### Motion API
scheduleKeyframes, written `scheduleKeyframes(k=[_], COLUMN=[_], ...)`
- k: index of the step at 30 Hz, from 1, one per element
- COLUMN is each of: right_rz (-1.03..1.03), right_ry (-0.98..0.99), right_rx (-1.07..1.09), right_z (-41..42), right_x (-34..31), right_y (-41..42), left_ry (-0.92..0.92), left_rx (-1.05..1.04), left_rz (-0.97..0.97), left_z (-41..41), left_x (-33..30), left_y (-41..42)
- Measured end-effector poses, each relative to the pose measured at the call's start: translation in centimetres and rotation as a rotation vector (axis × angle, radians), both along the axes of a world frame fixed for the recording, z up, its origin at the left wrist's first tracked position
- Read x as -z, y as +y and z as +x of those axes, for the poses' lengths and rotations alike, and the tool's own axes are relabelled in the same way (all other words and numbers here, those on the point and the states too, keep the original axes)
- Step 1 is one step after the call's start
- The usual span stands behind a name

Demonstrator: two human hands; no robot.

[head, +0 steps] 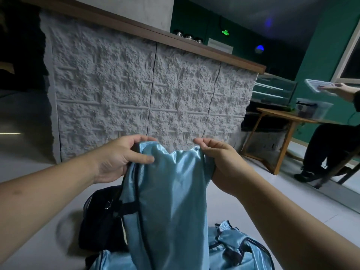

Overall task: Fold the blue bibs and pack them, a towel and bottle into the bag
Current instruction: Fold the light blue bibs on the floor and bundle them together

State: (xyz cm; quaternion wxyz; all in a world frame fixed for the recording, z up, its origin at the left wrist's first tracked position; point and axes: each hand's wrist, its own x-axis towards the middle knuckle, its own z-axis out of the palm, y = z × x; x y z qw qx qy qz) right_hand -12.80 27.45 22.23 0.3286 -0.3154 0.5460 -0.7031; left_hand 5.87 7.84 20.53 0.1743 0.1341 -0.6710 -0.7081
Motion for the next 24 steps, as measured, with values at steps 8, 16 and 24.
scheduleKeyframes(k=[8, 16, 24], right_rz=[0.118, 0.253, 0.292], right_ry=[-0.009, 0.199, 0.2], right_rx=[0.05, -0.005, -0.028], right_z=[-0.1, -0.4, -0.1], right_x=[0.6, 1.1, 0.2], right_y=[-0.2, -0.4, 0.0], left_ry=[-0.036, -0.159, -0.189], left_rx=[-0.162, -0.273, -0.376], left_rz=[-0.187, -0.241, -0.271], left_z=[-1.3, -1.7, -1.4], left_x=[-0.2, -0.6, -1.5], left_y=[0.6, 0.3, 0.0])
